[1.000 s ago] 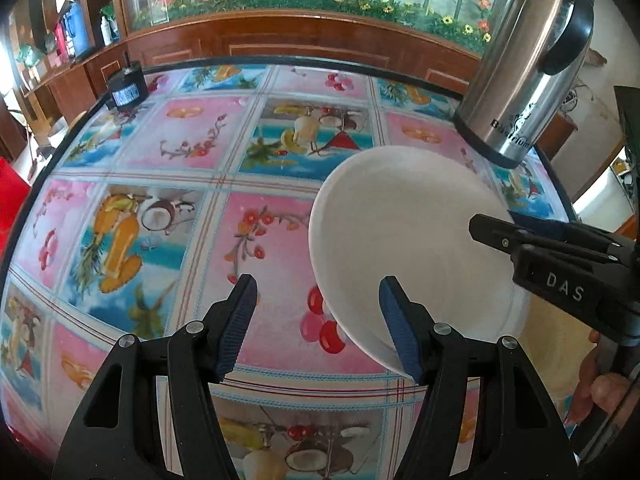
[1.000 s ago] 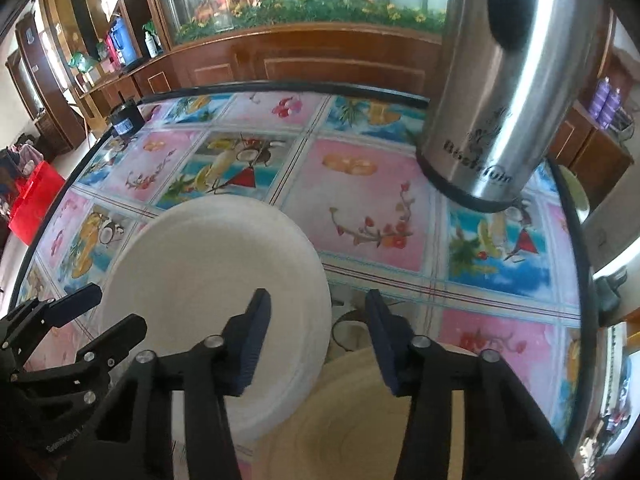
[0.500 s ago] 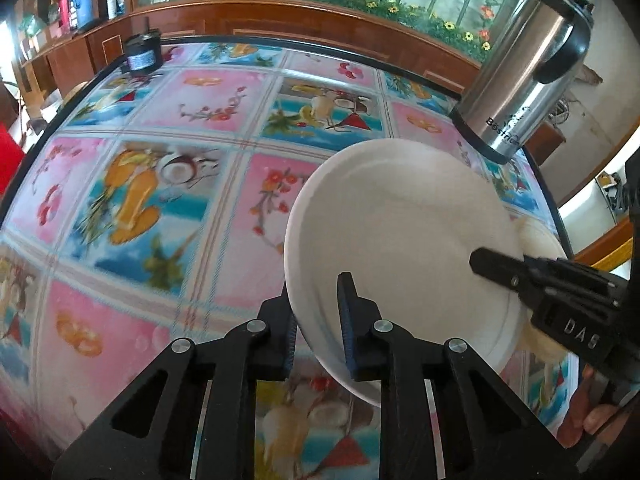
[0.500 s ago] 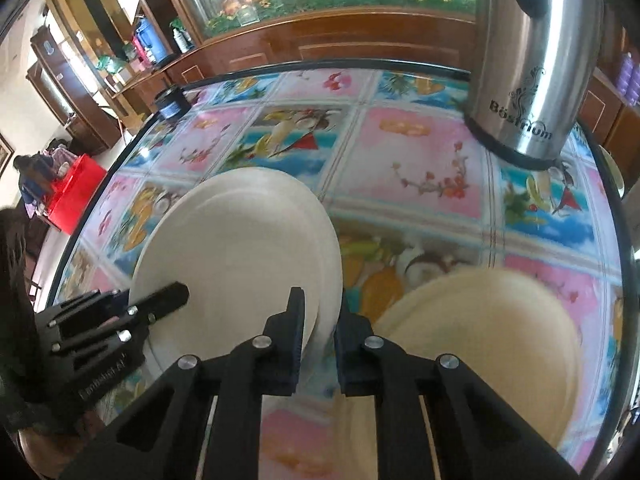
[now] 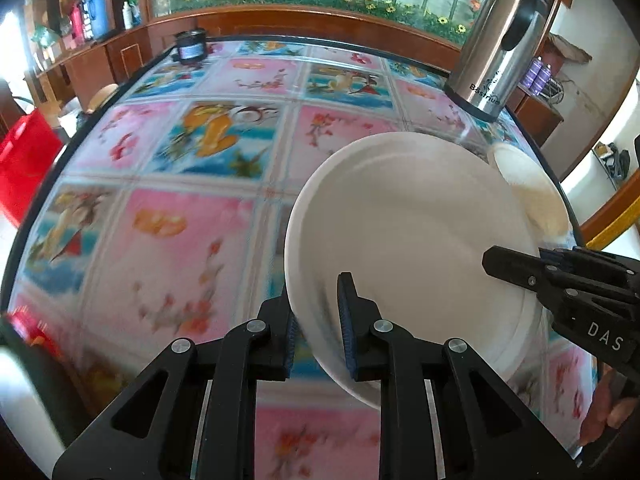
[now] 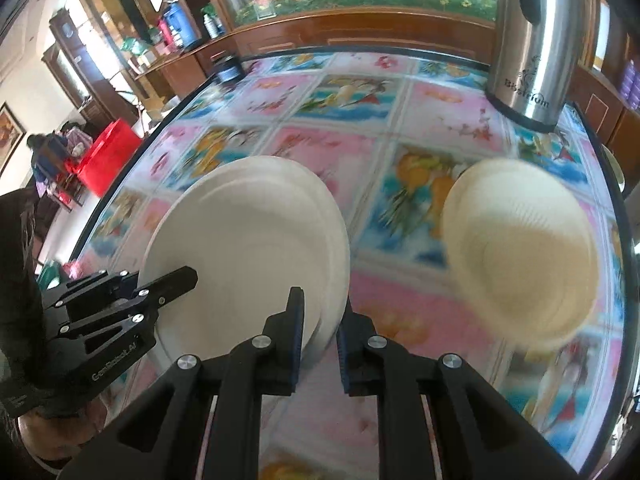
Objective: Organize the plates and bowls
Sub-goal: 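Lift the second white plate with the left tool and carry it to the stack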
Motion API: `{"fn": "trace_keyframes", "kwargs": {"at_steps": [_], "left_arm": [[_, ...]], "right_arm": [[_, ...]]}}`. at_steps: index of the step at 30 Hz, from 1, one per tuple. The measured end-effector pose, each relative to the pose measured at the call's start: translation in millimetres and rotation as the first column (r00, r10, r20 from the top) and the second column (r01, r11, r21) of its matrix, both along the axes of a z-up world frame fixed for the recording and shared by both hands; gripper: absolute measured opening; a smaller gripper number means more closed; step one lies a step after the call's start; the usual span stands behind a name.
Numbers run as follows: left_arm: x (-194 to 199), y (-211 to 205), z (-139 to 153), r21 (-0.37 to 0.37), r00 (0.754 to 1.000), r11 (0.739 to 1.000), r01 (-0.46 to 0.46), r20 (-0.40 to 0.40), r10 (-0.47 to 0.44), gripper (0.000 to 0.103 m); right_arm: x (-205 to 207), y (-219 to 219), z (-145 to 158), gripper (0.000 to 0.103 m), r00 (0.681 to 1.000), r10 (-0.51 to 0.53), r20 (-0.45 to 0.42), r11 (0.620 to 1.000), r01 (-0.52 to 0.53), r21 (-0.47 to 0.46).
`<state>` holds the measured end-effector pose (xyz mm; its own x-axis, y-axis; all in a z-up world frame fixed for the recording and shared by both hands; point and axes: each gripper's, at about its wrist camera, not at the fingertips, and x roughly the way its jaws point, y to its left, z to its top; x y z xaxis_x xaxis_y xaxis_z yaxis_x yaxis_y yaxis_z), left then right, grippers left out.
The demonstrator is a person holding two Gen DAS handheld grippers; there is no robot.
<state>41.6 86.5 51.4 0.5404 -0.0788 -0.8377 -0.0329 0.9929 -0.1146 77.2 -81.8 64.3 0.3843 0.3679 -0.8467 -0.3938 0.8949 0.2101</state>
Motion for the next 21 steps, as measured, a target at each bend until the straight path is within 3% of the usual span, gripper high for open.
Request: {"fn": "trace_keyframes", "kwargs": {"at_steps": [10,21], "left_arm": [[-68.6,25.5,13.1,0.006,0.999,1.0,-0.01,0.054,0.01,0.018],[-117.9,61.6,31.7,0.004,0.992,0.998,-0.059,0.112,0.059,0.018]], "right_arm": [[-64.8,22.1,0.7,0.016,1.0,0.021,-0.002,1.0,-0.021,0.019],[-105.4,58.0,16.9,0.017,0.996,0.081,0.034,0.996,-0.081,0.02]]}}
